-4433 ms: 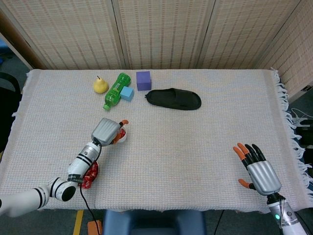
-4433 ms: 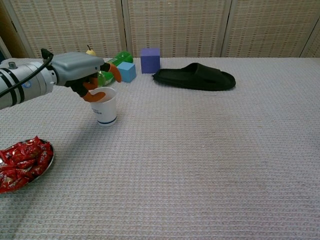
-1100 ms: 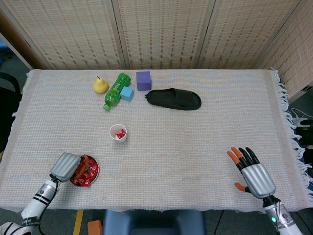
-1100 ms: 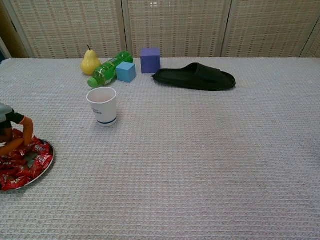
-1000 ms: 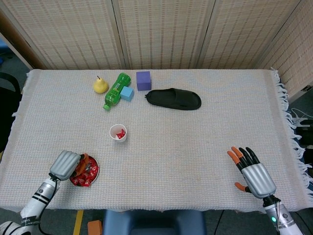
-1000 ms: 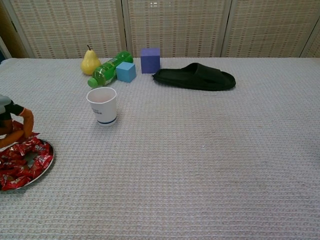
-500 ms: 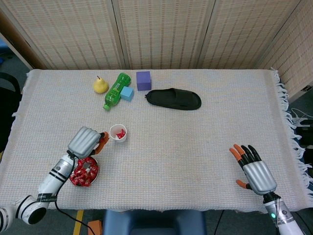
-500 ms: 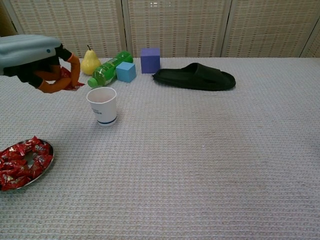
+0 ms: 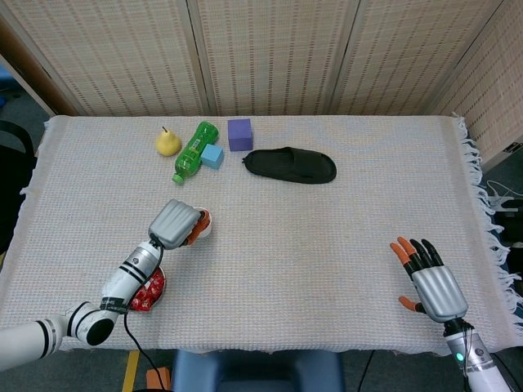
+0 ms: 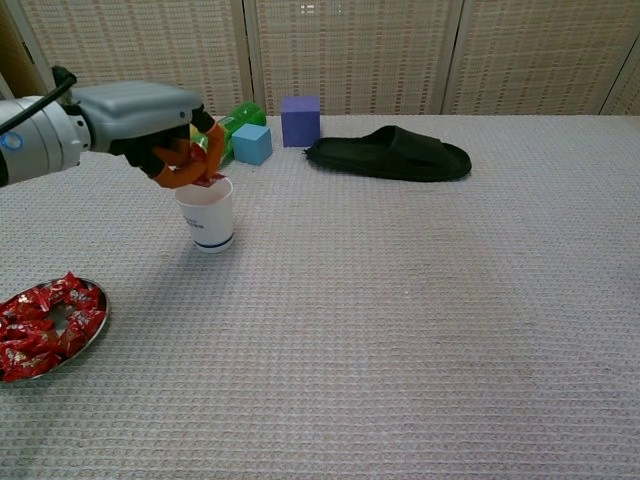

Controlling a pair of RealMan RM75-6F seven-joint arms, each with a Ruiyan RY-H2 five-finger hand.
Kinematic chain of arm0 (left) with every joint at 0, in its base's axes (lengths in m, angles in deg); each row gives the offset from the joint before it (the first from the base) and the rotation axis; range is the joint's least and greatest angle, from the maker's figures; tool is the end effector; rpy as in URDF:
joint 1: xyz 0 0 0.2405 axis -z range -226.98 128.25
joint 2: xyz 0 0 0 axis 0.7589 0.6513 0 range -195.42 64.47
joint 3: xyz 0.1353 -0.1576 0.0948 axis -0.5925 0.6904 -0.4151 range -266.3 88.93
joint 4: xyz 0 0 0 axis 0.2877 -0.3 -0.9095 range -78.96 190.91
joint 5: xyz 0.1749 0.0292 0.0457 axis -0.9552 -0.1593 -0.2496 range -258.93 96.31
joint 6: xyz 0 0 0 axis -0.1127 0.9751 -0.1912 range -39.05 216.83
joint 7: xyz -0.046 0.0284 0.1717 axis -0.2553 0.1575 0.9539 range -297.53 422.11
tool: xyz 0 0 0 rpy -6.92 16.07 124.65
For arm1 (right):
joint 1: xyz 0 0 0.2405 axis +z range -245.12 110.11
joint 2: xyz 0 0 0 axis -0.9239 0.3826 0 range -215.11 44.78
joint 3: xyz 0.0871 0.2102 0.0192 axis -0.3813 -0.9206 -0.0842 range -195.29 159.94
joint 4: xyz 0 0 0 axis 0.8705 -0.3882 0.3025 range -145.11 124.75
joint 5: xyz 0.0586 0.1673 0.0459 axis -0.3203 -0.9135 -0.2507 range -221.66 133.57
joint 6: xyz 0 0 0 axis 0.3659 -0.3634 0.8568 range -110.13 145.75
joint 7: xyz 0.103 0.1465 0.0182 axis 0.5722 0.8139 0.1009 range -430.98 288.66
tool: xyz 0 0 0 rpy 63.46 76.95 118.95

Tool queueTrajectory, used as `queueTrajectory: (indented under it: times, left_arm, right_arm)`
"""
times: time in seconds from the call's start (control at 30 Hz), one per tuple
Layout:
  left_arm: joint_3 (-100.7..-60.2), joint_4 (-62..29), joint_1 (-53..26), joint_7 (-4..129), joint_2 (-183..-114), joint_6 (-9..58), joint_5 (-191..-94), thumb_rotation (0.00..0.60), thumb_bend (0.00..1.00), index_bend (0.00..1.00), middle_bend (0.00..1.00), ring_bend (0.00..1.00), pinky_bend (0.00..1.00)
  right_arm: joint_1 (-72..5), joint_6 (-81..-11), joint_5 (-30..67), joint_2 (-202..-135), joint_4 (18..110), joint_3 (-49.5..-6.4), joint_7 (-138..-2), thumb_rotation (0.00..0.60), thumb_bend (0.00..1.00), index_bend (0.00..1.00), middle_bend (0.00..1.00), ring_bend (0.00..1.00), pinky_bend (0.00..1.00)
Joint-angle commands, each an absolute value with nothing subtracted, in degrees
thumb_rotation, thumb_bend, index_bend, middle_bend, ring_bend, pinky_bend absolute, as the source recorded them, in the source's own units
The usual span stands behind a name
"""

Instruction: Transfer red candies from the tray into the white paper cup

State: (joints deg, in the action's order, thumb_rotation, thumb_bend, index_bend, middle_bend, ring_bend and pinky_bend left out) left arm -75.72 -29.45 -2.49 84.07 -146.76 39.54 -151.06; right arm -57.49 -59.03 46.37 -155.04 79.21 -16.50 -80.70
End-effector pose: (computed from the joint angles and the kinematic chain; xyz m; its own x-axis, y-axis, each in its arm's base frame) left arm -0.0896 0.3754 0.0295 0.5992 0.1255 0.7907 0.7199 -0.5166 -0.4636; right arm -0.2596 -0.2191 0.1057 0.5296 -0.1531 0.8343 -0.8436 -0.1982 0.4991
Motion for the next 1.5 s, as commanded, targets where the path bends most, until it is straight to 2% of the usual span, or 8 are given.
queueTrajectory:
  times: [0.03, 0.37, 0.57, 0.83, 0.93, 1.07, 1.3, 1.5]
  left_arm:
    - [-75.6, -27.87, -1.65, 82.81, -147.66, 40.11, -150.63, 0.6, 0.59, 0.55, 1.0, 1.0, 1.0]
    - [-76.33, -20.86, 0.43, 79.06, -151.29, 42.41, -149.5, 0.6, 0.59, 0.53, 1.0, 1.0, 1.0]
    - [-76.94, -18.42, 0.71, 77.88, -152.23, 42.53, -149.33, 0.6, 0.55, 0.4, 1.0, 1.0, 1.0]
    - [-77.53, -18.16, 0.53, 76.84, -151.93, 42.17, -149.64, 0.6, 0.48, 0.32, 1.0, 1.0, 1.0]
    - [-77.75, -18.55, 0.5, 76.62, -151.79, 42.02, -149.8, 0.6, 0.45, 0.24, 0.99, 1.0, 1.0]
    - [-77.91, -19.55, 0.27, 77.23, -151.43, 41.24, -149.49, 0.6, 0.42, 0.2, 0.95, 1.0, 1.0]
    - [-80.07, -28.43, -2.94, 76.94, -146.36, 37.08, -152.18, 0.6, 0.4, 0.19, 0.91, 1.0, 1.0]
    - [-86.56, -39.34, -9.77, 77.46, -138.54, 30.79, -157.81, 0.6, 0.38, 0.14, 0.85, 1.0, 1.0]
  right_arm:
    - [-57.36, -58.65, 45.99, -155.14, 79.12, -16.61, -80.88, 0.6, 0.0, 0.0, 0.0, 0.0, 0.0]
    - [-57.21, -58.27, 45.03, -155.29, 79.03, -17.0, -81.24, 0.6, 0.0, 0.0, 0.0, 0.0, 0.0]
    - [-57.32, -58.58, 45.17, -155.2, 79.11, -16.94, -81.21, 0.6, 0.0, 0.0, 0.0, 0.0, 0.0]
    - [-57.33, -58.63, 45.22, -155.27, 79.14, -16.9, -81.3, 0.6, 0.0, 0.0, 0.0, 0.0, 0.0]
    - [-57.33, -58.64, 45.26, -155.31, 79.16, -16.87, -81.4, 0.6, 0.0, 0.0, 0.0, 0.0, 0.0]
    - [-57.5, -59.12, 45.78, -155.15, 79.32, -16.67, -81.28, 0.6, 0.0, 0.0, 0.0, 0.0, 0.0]
    - [-57.47, -59.15, 46.28, -154.93, 79.38, -16.42, -80.86, 0.6, 0.0, 0.0, 0.0, 0.0, 0.0]
    - [-57.91, -60.79, 48.79, -154.48, 79.92, -15.51, -80.17, 0.6, 0.0, 0.0, 0.0, 0.0, 0.0]
